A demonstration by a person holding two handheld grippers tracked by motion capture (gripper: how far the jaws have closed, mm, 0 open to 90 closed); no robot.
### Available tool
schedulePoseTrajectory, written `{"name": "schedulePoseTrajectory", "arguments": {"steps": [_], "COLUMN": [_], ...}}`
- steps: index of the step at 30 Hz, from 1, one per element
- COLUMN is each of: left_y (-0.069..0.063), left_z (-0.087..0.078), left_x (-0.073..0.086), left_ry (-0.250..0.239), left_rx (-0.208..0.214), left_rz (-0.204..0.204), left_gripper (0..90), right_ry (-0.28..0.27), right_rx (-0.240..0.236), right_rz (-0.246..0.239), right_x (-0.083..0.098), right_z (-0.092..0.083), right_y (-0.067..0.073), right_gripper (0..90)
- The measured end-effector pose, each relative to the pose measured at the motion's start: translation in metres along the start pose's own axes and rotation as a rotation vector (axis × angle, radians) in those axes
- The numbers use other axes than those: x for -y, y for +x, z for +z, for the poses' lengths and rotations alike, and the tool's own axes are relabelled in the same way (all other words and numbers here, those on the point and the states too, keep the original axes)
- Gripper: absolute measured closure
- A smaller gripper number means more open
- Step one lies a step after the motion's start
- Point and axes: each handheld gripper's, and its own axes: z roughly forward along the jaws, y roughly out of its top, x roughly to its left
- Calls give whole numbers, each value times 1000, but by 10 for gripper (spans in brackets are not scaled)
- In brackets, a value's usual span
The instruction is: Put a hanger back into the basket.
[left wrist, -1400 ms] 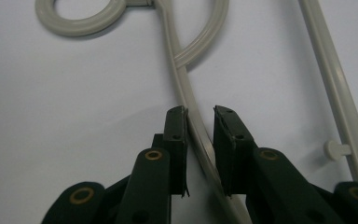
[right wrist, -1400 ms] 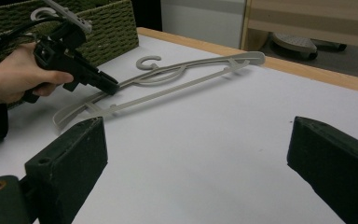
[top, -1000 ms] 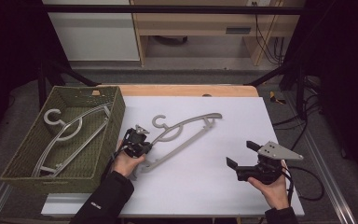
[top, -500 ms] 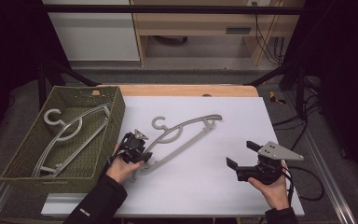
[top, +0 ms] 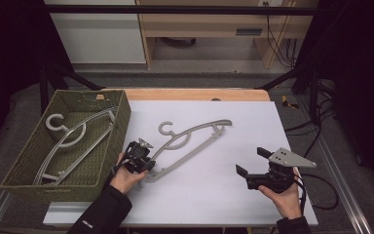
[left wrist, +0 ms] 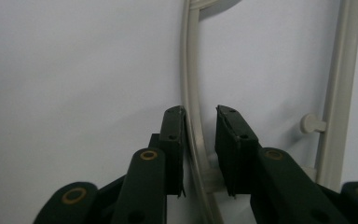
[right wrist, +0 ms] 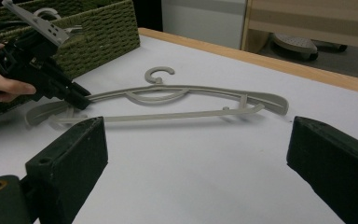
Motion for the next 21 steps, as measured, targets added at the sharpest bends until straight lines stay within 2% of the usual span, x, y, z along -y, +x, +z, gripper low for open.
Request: {"name": "schedulePoseTrajectory", "arguments": {"steps": [1,4,7,9,10,14,17,19,21], "left_y": [1,2,0,0,0,-2,-2,-2,-2], "left_z": [0,0,-1,-1,-1,-3,-7,-12,-17], "left_x": [0,-1,-1,0,1,4,4,4,4], "left_ry": [1,9,12,5,0,-12,-37,-72,-92], "left_rx": [-3,5,-9,-18,-17,-10,-9,-9,-8], "left_rz": [-5,-19,-24,-27,-18,-28,-33,-42,-35], "left_gripper": [789,795,805,819,824,825,826,826,826], "right_ry": [-1,1,0,-1,-1,-1,1,-1,-2], "right_rx": [0,-2,-3,-2,-1,-1,-1,0,-1], "right_rz": [-2,-1,0,0,0,1,1,4,8], "right_x": [0,0,0,0,0,1,1,1,1], "right_z": [0,0,1,1,1,1,1,0,-1], "right_y": [0,1,0,0,0,-1,-1,-1,-2], "right_gripper": [53,53,53,53,53,53,53,53,54]}}
